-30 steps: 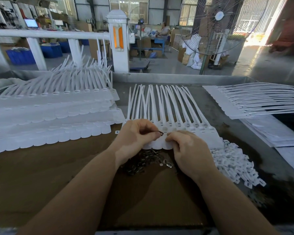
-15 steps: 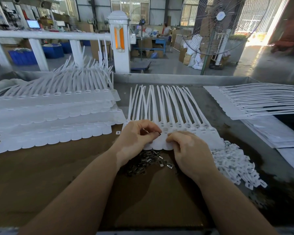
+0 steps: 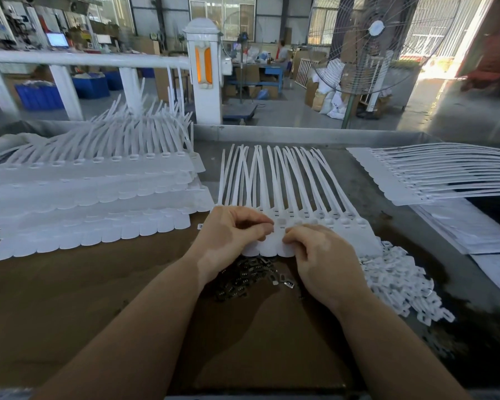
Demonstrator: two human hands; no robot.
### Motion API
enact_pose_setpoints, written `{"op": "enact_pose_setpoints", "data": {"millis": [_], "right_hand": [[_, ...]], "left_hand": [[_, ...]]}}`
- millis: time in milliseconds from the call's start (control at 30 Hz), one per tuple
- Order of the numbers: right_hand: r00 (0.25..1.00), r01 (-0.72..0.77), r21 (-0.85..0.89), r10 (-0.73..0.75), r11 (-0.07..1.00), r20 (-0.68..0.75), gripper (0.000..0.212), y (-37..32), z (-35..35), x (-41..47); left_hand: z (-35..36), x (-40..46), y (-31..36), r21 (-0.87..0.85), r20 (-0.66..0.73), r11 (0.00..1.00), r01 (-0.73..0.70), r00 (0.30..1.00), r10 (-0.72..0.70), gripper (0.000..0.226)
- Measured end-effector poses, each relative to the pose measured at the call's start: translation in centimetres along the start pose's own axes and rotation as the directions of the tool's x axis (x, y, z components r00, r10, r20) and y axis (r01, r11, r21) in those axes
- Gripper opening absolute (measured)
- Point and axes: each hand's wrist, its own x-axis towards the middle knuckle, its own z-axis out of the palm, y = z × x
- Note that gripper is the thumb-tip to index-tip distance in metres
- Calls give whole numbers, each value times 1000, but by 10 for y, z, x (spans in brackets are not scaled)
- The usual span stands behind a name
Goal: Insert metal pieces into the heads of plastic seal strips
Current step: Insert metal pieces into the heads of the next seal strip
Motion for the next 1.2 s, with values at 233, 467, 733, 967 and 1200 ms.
{"op": "enact_pose_setpoints", "data": {"millis": [233, 467, 733, 967, 1200], "right_hand": [[1000, -11, 0, 11, 1000, 16, 16, 1, 1, 0], [1000, -5, -8, 5, 1000, 14, 15, 0, 1, 0], [998, -24, -8, 24, 1000, 50, 14, -2, -2, 0], [996, -38, -9, 38, 999, 82, 11, -2, -4, 0], [995, -39, -22, 41, 999, 93, 13, -3, -5, 1]], "left_hand": [[1, 0, -2, 19, -14, 1000, -8, 1000, 8, 21], [2, 5, -2, -1, -23, 1000, 22, 999, -22, 14], [1, 32, 9, 117, 24, 989, 92, 995, -96, 4], [9, 54, 11, 358, 73, 929, 91, 990, -124, 10], [15, 69, 12, 429, 119, 894, 129, 973, -197, 13]]}}
